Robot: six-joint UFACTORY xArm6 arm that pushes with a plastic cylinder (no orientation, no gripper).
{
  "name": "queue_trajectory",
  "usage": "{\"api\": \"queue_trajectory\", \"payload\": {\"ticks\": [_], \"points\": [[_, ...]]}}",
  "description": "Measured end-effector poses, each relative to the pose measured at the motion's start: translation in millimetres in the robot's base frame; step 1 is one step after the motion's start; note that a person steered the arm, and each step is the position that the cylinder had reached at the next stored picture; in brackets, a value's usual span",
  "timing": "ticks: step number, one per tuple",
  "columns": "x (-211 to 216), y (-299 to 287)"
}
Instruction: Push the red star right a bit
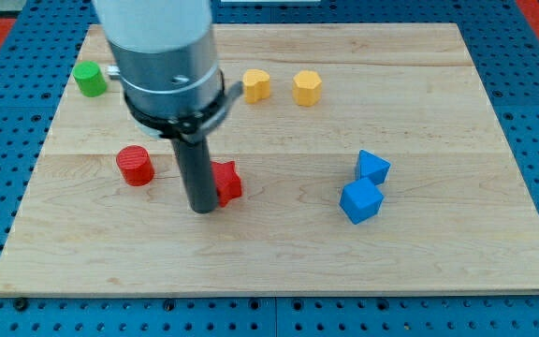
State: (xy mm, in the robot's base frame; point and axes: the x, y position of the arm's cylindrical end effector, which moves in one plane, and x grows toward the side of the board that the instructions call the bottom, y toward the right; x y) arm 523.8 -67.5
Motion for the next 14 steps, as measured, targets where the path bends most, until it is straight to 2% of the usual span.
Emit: {"api": "queue_trajectory", "payload": {"ticks": [1,2,3,4,5,6,7,9,11,12,13,14], "points": [[-3.6,5.8],[-27.5,5.8],[-13.8,10.7],[7.5,65.4],[4.5,115.8],[-30.1,109.4],[-88.9,90.2],[-124.2,-65.4],[-54.4,-3.1],[-57.5,17.0],[-97.3,-10.0],[-98.0,34.9]]}}
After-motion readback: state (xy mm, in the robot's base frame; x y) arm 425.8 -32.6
